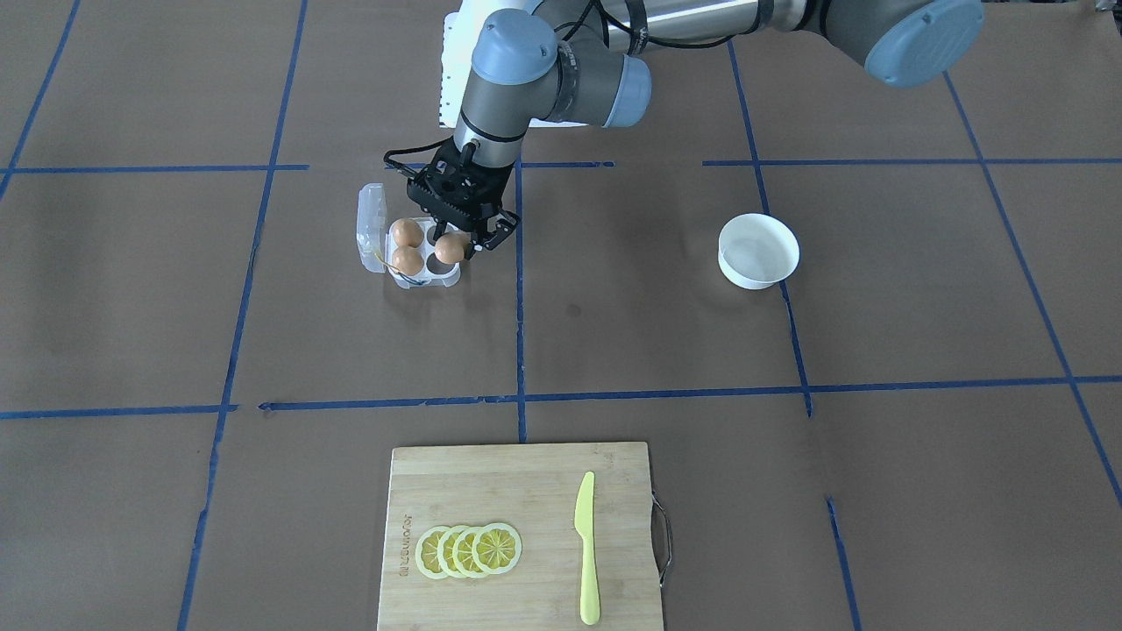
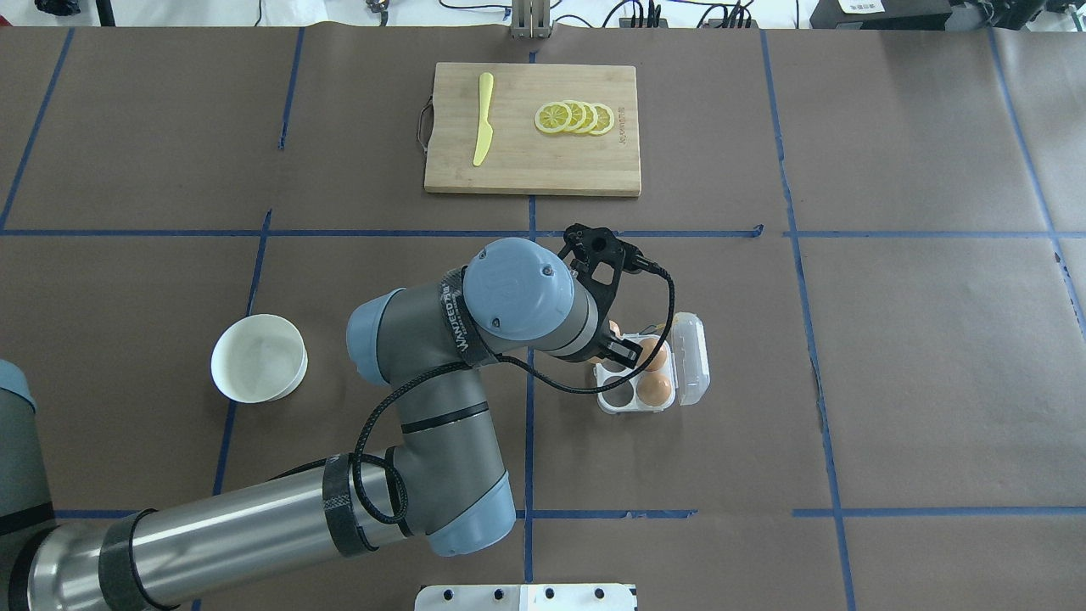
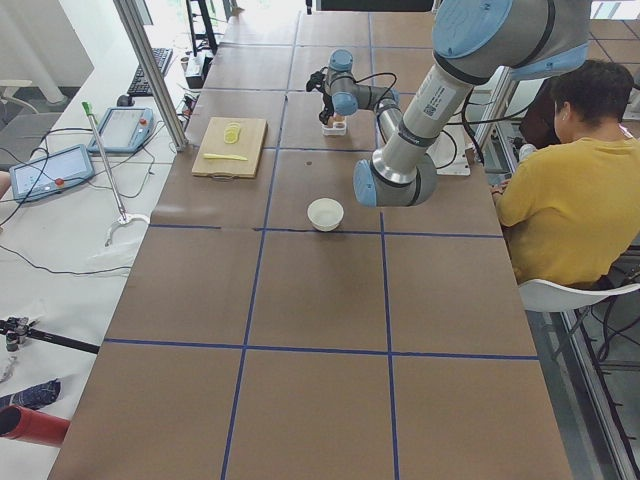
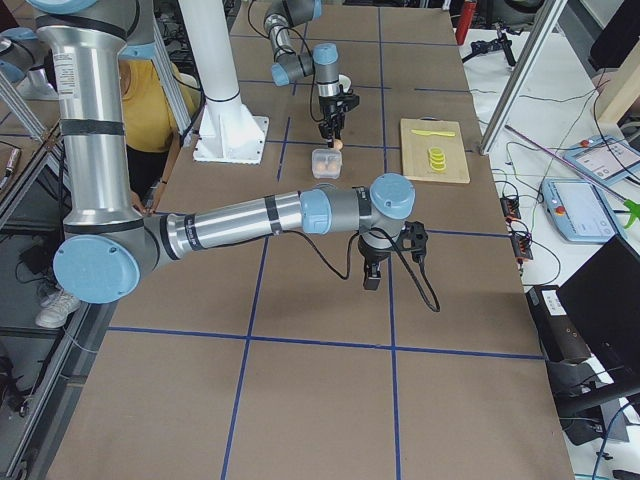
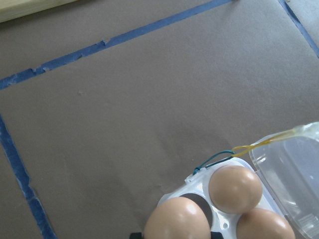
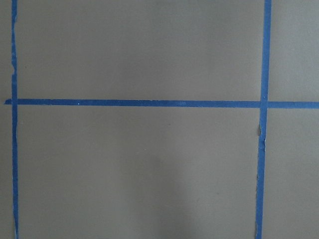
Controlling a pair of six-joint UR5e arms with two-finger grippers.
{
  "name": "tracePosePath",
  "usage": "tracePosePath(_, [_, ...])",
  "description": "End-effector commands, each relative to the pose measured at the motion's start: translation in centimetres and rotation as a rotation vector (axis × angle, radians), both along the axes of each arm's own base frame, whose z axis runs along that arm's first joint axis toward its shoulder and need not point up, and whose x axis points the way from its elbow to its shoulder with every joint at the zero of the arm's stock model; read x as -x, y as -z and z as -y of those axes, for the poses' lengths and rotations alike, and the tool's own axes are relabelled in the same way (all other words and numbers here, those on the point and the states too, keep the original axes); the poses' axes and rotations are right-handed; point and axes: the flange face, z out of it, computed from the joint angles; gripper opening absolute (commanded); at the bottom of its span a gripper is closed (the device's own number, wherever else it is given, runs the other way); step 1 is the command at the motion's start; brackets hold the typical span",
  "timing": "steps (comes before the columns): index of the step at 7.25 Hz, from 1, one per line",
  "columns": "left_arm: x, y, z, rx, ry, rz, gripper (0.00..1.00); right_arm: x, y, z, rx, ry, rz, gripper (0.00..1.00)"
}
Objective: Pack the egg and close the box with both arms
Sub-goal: 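Lower the egg into the empty carton cup and open the left gripper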
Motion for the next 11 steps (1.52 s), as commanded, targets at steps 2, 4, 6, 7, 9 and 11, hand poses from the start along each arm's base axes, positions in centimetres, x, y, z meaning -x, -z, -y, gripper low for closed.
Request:
tracePosePath(2, [-0.2,0.2,-0.1,0.001,-0.002,-0.001,0.00,-0.1,0.2,0.0,-0.007,0.000,0.001,1.00])
tracePosePath(4, [-1.0,0.9,-1.4,0.018,-0.011,-0.017,0.00,-0.1,0.2,0.0,-0.007,0.000,0.001,1.00])
tracePosePath(6, [-2.4,1.9,-1.7,0.020,-0.021,-0.014,0.00,-0.1,0.5,0.0,-0.012,0.000,0.000,1.00])
tracePosePath(7, [-2.5,1.8,-1.8,0.020,-0.024,-0.013,0.18,-0.1,0.6,-0.1,-0.015,0.000,0.001,1.00])
tracePosePath(9, [-2.4,1.8,-1.7,0.010,-0.022,-0.028,0.76,-0.1,0.7,0.0,-0.016,0.000,0.001,1.00])
tracePosePath(11, [-2.3,1.7,-1.7,-0.001,-0.026,-0.035,0.99,0.0,0.6,0.0,-0.014,0.000,-0.002,1.00])
